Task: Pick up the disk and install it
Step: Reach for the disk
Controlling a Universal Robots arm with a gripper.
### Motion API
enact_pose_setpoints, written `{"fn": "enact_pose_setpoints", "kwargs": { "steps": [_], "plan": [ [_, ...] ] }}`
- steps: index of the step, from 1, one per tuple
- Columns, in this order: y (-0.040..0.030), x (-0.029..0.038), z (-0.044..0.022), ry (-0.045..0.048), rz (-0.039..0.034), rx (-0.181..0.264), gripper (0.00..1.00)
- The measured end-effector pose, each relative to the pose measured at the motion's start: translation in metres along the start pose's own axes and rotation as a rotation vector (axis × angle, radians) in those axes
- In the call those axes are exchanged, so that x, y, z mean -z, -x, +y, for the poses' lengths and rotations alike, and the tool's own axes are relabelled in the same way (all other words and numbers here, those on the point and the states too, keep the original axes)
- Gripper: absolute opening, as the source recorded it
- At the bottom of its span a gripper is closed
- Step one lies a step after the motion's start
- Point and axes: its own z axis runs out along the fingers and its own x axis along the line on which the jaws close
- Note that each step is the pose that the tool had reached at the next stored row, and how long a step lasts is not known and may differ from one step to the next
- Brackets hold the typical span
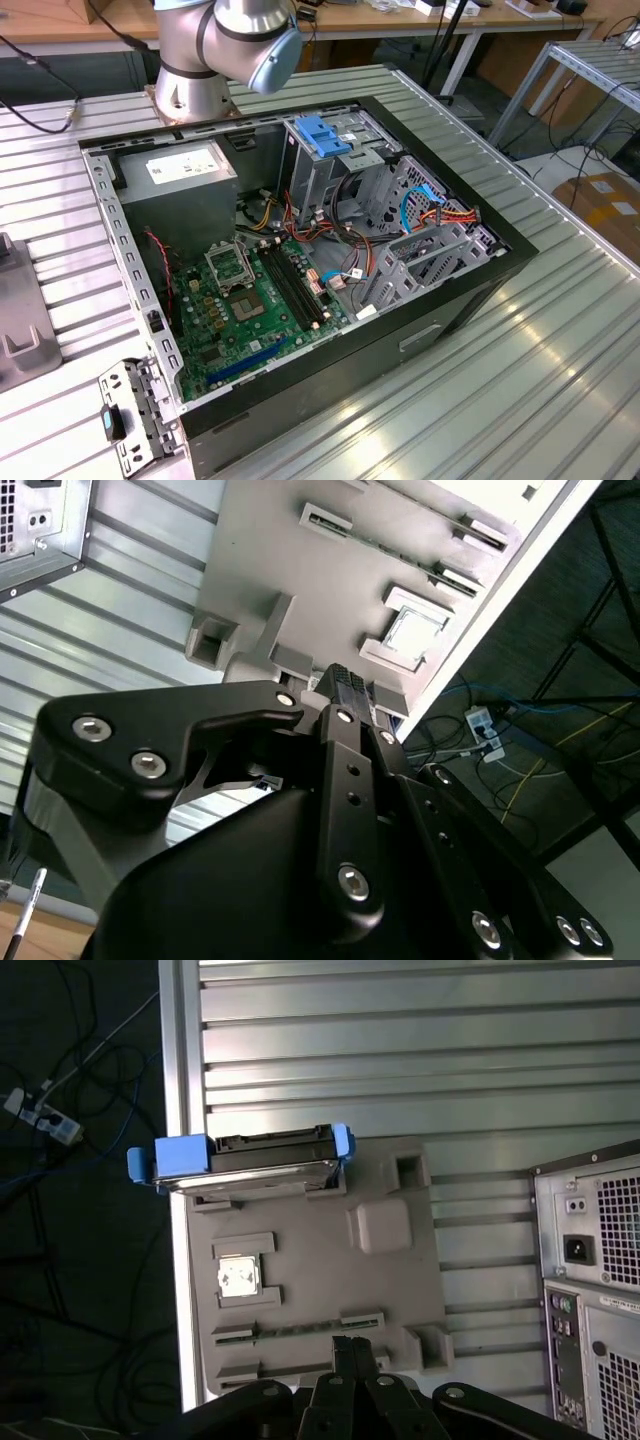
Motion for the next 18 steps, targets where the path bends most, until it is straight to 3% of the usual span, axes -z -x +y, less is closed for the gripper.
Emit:
{"fn": "enact_pose_setpoints", "kwargs": {
  "steps": [10,18],
  "plan": [
    [-0.0077,-0.0039,0.0115,-0.0194,-0.0015,0.000,0.10],
    [-0.0127,-0.0065,0.0148,-0.0284,-0.0023,0.001,0.10]
  ]
}}
